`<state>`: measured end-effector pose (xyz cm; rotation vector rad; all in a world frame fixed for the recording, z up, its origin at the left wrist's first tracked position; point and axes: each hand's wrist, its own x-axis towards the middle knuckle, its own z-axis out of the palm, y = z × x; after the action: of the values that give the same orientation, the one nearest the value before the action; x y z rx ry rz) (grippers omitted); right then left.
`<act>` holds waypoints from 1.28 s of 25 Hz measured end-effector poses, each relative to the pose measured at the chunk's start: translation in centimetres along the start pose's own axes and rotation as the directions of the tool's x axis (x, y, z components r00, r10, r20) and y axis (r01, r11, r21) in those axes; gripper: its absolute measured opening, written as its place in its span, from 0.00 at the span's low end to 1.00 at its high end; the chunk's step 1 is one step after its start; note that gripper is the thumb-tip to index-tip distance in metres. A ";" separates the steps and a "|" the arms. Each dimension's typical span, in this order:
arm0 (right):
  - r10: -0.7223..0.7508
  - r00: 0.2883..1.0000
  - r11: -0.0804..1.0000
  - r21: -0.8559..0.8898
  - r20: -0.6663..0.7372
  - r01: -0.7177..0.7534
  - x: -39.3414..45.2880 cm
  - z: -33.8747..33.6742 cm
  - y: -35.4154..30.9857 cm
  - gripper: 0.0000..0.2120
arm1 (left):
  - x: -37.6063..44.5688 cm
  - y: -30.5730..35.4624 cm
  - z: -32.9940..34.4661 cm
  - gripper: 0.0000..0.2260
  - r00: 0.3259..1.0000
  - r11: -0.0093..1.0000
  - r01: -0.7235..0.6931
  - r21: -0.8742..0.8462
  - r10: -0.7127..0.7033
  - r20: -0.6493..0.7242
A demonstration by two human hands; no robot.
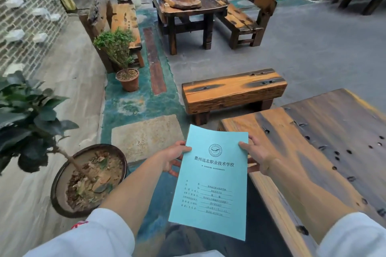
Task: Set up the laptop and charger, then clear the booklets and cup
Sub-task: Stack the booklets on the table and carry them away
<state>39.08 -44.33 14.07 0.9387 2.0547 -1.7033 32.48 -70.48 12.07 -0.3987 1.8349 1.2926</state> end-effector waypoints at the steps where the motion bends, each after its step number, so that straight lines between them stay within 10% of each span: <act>1: 0.013 1.000 1.000 0.009 -0.020 -0.013 0.9 0.5 -0.8 0.20 | 1.0 1.2 -0.9 0.14 1.000 1.000 0.000 0.018 -0.001 0.017; 14: 0.199 0.955 0.951 0.280 -0.221 -0.133 8.6 0.8 -5.1 0.20 | 12.5 14.6 -3.8 0.16 0.980 0.954 -0.008 0.299 -0.053 0.193; 32: 0.393 0.829 0.779 0.623 -0.397 -0.071 17.0 -18.2 -1.2 0.16 | 24.7 31.8 18.9 0.14 0.917 0.745 -0.149 0.651 -0.142 0.372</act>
<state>28.82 -22.19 8.97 1.9519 1.5361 -2.1494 4.98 -35.53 10.41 0.2581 1.7865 0.5628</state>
